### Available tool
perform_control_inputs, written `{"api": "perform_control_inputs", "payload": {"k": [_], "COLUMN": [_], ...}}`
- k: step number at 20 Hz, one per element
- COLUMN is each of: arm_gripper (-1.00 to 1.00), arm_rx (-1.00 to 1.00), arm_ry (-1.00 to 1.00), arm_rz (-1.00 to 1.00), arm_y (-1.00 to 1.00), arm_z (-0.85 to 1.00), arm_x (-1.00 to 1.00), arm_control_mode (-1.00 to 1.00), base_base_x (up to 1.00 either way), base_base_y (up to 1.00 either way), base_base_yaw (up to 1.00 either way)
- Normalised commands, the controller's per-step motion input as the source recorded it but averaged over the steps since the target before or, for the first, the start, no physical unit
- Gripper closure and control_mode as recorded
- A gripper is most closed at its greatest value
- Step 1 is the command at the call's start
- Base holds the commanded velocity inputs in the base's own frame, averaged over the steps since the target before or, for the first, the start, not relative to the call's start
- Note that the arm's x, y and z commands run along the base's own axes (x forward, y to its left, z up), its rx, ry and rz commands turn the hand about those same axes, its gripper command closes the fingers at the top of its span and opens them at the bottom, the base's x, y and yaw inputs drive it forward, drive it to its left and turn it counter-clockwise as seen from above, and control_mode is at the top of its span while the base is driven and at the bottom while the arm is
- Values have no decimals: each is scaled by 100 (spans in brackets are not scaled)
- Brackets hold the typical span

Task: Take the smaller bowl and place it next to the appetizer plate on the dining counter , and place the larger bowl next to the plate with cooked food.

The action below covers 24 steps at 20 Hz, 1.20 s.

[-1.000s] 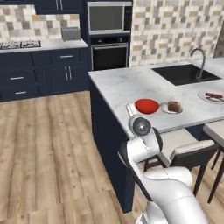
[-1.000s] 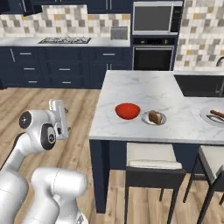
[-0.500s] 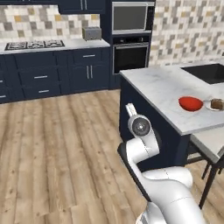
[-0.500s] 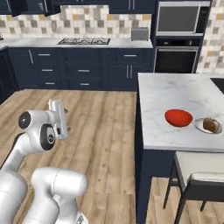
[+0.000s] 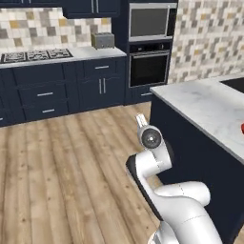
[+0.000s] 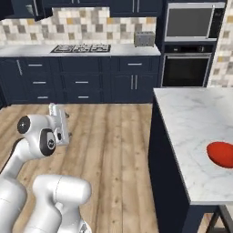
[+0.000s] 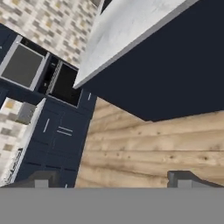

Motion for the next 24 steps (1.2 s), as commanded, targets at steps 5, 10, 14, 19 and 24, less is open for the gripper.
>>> {"api": "perform_control_inputs", "payload": {"k": [5,10,14,19,24], "arm_gripper": [-100,-100,-100,-100,-100], "arm_rx": [0,0,0,0,0], "arm_ry": [0,0,0,0,0], "arm_rz": [0,0,0,0,0], "arm_y": [0,0,0,0,0], "arm_z": [0,0,0,0,0], "arm_x": [0,0,0,0,0], "arm_control_mode": [100,100,100,100,100], "base_base_x": [100,100,100,100,100], "base_base_y": [100,100,100,100,100], "base_base_yaw": [-6,1,5,3,1]}}
